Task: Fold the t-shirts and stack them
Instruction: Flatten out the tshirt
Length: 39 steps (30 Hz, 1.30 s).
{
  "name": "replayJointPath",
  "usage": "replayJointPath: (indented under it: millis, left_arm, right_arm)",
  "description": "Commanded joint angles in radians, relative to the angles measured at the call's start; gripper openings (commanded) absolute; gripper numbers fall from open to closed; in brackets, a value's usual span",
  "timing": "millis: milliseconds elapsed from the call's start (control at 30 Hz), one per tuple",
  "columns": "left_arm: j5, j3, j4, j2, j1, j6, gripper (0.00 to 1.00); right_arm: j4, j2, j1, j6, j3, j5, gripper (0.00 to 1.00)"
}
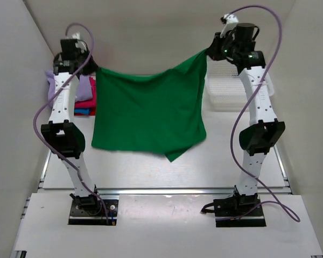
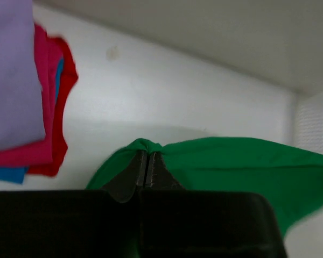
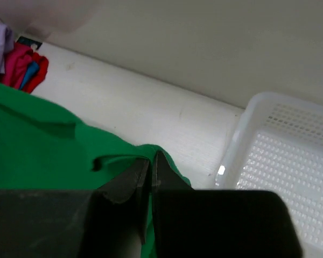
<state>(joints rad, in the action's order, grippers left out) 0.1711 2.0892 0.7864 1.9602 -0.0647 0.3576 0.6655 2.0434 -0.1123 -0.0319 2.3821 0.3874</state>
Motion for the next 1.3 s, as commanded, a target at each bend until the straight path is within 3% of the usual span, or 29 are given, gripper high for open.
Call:
replayJointPath:
  millis: [0,100,200,300,367,500,567,700,900,1000,1100,1267]
  left_arm:
    - [0.108,0.326,-0.038,-0.103,-0.06,0.043,0.0]
    - [0.179,0.2,-0.165,-0.211,-0.128,0.103,0.0]
    - [0.134,0.06,-0.19,-0.296,-0.116,0.077,0.0]
    - [0.12,-0.174,-0.248,-0.388,-0.095,0.07,0.0]
    - [0.104,-0.416,-0.309,-0.484,-0.086,0.075,0.0]
    - [0.094,-0.733,-0.343,-0.627,-0.067,0.067,0.0]
    - [0.059,-0.916,-0.334,-0.737,-0.05,0.043,0.0]
    - [-0.045,-1.134,-0.215,-0.932,0.051,-0.017,0.0]
    - [-0.053,-1.346,-0.061,-1.087,0.098,0.003,0.0]
    - [-0.039,-1.492,-0.033,-1.176,0.111,0.033,0.0]
    - [-0.12,-1.445,-0.01,-1.172,0.175,0.061,0.0]
    - [-0.149,-1.474,0.022,-1.153,0.124,0.093,0.0]
  right_arm:
    - [-0.133,-0.109,0.063,-0.042,0.173,0.012,0.0]
    - [-0.196,-0.158,0.14,-0.108,0.157,0.071,0.0]
    - [-0.219,-0.219,0.178,-0.125,0.054,0.087,0.0]
    - [-0.15,-0.223,0.181,-0.1,-0.003,0.111,0.0]
    - [-0.078,-0.242,0.152,-0.031,-0.09,0.078,0.0]
    - [-0.16,-0.402,0.083,0.016,-0.47,0.019,0.0]
    - [-0.239,-0.553,0.063,-0.014,-0.775,-0.028,0.0]
    - [-0.222,-0.792,0.046,-0.083,-1.175,-0.099,0.0]
    - [-0.136,-1.041,0.016,-0.218,-1.566,-0.102,0.0]
    - [-0.051,-1.109,-0.035,-0.259,-1.65,-0.093,0.0]
    - [-0.015,-1.125,-0.07,-0.267,-1.696,-0.094,0.0]
    - [-0.001,-1.082,-0.066,-0.235,-1.689,-0.075,0.0]
